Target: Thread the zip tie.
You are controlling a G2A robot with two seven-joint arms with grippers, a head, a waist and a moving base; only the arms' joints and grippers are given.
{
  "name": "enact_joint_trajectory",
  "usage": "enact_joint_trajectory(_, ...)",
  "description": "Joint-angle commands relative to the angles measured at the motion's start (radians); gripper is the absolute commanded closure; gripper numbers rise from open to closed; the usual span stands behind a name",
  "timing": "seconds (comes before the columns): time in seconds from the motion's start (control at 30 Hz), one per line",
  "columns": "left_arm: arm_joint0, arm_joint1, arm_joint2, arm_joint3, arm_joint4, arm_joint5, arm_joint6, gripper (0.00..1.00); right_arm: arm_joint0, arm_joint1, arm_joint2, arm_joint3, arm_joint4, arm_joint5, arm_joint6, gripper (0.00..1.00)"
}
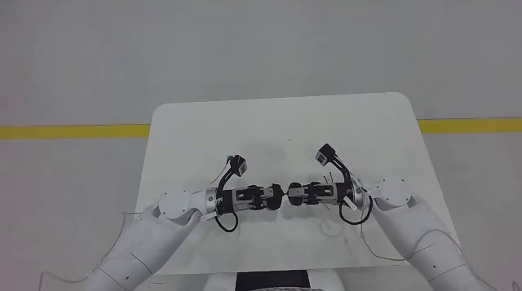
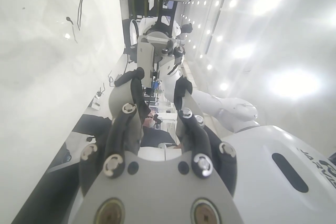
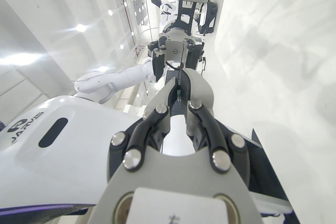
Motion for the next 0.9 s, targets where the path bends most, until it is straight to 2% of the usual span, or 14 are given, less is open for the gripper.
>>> enact_joint_trajectory(0.0,-0.003,0.0,0.005,0.002,0.0,0.002,-0.002,0.77,0.003,0.0,-0.003,0.001,-0.001,0.0,0.002,1.0)
enact_joint_trajectory(0.33,-0.015,-0.002,0.026,0.006,0.001,0.006,-0.005,0.78,0.017,-0.001,-0.026,0.008,-0.018,0.015,-0.011,1.0)
enact_joint_trajectory(0.87,-0.027,0.0,0.04,0.016,-0.002,0.005,-0.001,0.87,0.028,0.0,-0.042,0.013,-0.026,0.03,-0.032,1.0)
